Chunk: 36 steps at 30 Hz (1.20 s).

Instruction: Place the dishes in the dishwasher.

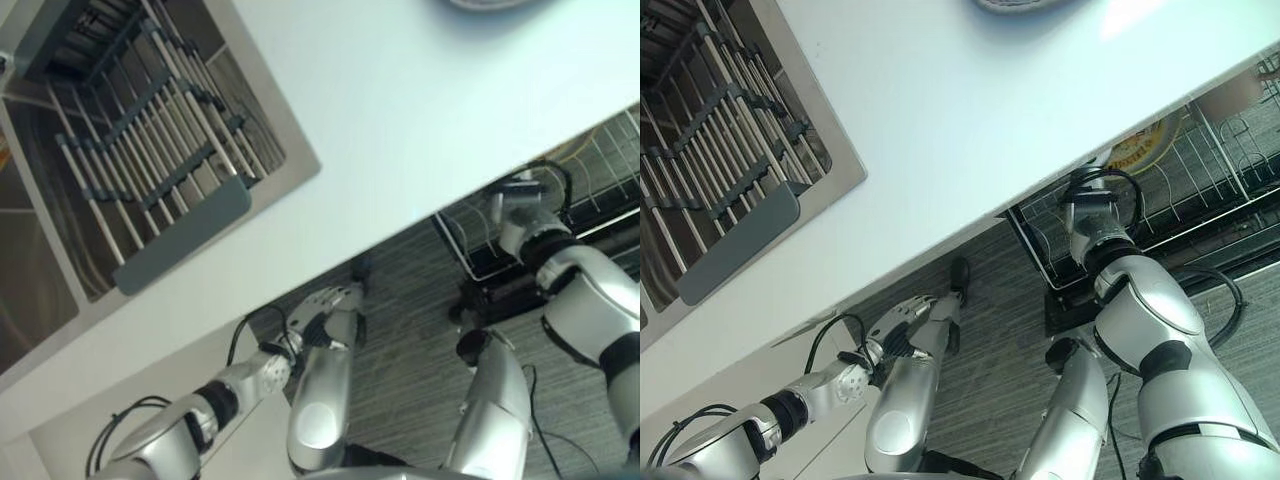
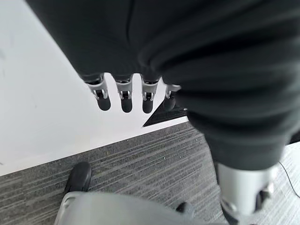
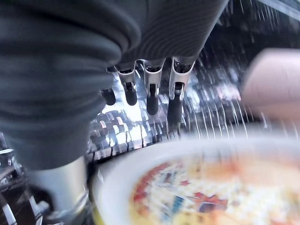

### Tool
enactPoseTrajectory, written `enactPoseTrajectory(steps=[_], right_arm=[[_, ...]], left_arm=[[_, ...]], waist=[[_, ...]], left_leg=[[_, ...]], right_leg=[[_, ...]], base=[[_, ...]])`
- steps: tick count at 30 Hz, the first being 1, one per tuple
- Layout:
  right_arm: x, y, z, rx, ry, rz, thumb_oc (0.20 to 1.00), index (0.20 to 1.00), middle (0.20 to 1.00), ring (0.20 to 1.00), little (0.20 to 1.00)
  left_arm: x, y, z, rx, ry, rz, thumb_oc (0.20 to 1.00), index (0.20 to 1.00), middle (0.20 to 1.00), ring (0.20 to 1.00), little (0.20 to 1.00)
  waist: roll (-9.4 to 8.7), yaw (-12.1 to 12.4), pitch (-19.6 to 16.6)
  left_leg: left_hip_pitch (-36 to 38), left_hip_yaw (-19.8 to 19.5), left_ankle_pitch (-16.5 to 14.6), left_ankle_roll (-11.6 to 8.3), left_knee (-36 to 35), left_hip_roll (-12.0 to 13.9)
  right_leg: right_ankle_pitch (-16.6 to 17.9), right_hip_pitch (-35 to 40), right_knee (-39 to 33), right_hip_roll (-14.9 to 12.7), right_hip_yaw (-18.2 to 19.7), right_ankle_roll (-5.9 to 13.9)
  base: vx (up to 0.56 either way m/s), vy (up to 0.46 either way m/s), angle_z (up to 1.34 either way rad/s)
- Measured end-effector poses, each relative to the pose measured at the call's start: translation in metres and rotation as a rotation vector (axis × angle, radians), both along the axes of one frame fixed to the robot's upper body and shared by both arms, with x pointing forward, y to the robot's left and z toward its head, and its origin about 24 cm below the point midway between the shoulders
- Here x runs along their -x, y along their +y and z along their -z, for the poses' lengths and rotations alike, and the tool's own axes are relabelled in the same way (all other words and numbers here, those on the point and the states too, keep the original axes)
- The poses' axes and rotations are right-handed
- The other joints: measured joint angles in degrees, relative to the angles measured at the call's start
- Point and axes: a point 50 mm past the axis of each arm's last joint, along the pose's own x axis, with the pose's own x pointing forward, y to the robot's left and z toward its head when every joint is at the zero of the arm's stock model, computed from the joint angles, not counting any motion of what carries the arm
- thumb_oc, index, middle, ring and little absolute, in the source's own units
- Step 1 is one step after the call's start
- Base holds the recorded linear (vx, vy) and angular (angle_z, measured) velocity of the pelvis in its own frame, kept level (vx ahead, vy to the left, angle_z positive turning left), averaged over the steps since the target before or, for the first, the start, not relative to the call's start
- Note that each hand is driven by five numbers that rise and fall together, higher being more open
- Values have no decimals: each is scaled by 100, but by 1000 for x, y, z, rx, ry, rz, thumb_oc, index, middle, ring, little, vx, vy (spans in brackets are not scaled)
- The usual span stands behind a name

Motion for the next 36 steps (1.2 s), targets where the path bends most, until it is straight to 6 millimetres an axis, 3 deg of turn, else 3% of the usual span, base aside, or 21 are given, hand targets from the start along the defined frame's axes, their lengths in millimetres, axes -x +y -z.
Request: enactPoseTrajectory(steps=[2, 9, 13, 15, 16, 17, 21, 27, 28, 34, 36], right_arm=[[-3, 2, 10, -167, 117, -24, 1000, 1000, 1000, 1000, 1000], [-7, 12, 8, -204, 209, -90, 1000, 1000, 1000, 1000, 1000], [-8, 14, 9, -298, 208, -115, 1000, 1000, 1000, 1000, 1000], [-8, 22, 11, -729, 146, -168, 1000, 1000, 1000, 1000, 1000], [-7, 24, 13, -813, 135, -177, 1000, 1000, 1000, 1000, 1000], [-7, 29, 19, -1003, 109, -194, 1000, 1000, 1000, 1000, 1000], [-1, 37, 45, -1191, 141, -207, 1000, 1000, 1000, 1000, 1000], [11, 59, 79, -1471, 227, -271, 1000, 1000, 1000, 1000, 1000], [16, 67, 94, -1578, 284, -292, 1000, 1000, 1000, 1000, 1000], [28, 73, 123, -1627, 392, -233, 1000, 1000, 1000, 1000, 1000], [37, 70, 140, -1634, 423, -174, 1000, 1000, 1000, 1000, 1000]], left_arm=[[-4, -4, -4, 16, 14, -9, 1000, 1000, 1000, 1000, 1000], [-26, -12, -21, 47, 9, -56, 1000, 1000, 1000, 1000, 1000], [-23, -11, -17, 43, 31, -60, 1000, 1000, 1000, 1000, 1000], [-19, -10, -11, 59, 77, -91, 1000, 1000, 1000, 1000, 1000], [-18, -10, -10, 62, 83, -97, 1000, 1000, 1000, 1000, 1000], [-18, -10, -9, 82, 97, -117, 1000, 1000, 1000, 1000, 1000], [-13, -16, -3, 101, 125, -121, 1000, 1000, 1000, 1000, 1000], [-4, -4, 13, 96, 199, -194, 1000, 1000, 1000, 1000, 1000], [-1, 3, 20, 97, 236, -235, 1000, 1000, 1000, 1000, 1000], [10, 18, 35, 83, 322, -300, 1000, 1000, 1000, 1000, 1000], [26, 24, 49, 63, 382, -322, 1000, 1000, 1000, 1000, 1000]], waist=[[0, -14, 0], [25, -70, -17], [30, -72, -20], [34, -118, -23], [34, -141, -23], [34, -212, -23], [38, -313, -26], [37, -613, -26], [34, -674, -26], [-76, -822, -98], [-199, -856, -312]], left_leg=[[8, 11, 0, 1, 1, -4], [46, 39, -15, 23, 99, -11], [86, 88, -13, 36, 102, -34], [234, 173, -36, 68, 98, -50], [274, 173, -37, 69, 91, -50], [385, 192, -50, 88, 76, -63], [712, 343, -79, 127, -10, -105], [1219, 432, -110, 171, -122, -105], [1558, 507, -117, 177, -226, -104], [2289, 635, -155, 174, -436, -63], [2553, 670, -163, 189, -606, -52]], right_leg=[[11, 0, -2, -3, 12, 1], [65, 50, -13, -5, 60, -10], [120, 53, -71, 4, 150, -8], [191, 163, -135, 12, 226, 12], [202, 206, -160, 20, 227, 17], [231, 327, -222, 26, 240, 37], [333, 603, -430, 50, 357, 92], [488, 1161, -786, 141, 388, 156], [505, 1451, -873, 173, 432, 181], [536, 2147, -1153, 286, 469, 276], [588, 2400, -1380, 355, 471, 336]], base=[[26, 44, -1], [18, 33, -2], [22, 48, -8], [32, 71, -13], [36, 91, -7], [28, 67, -5], [19, 59, -13], [26, 29, -10], [51, 1, -15], [59, -9, -11], [82, -14, -11]])
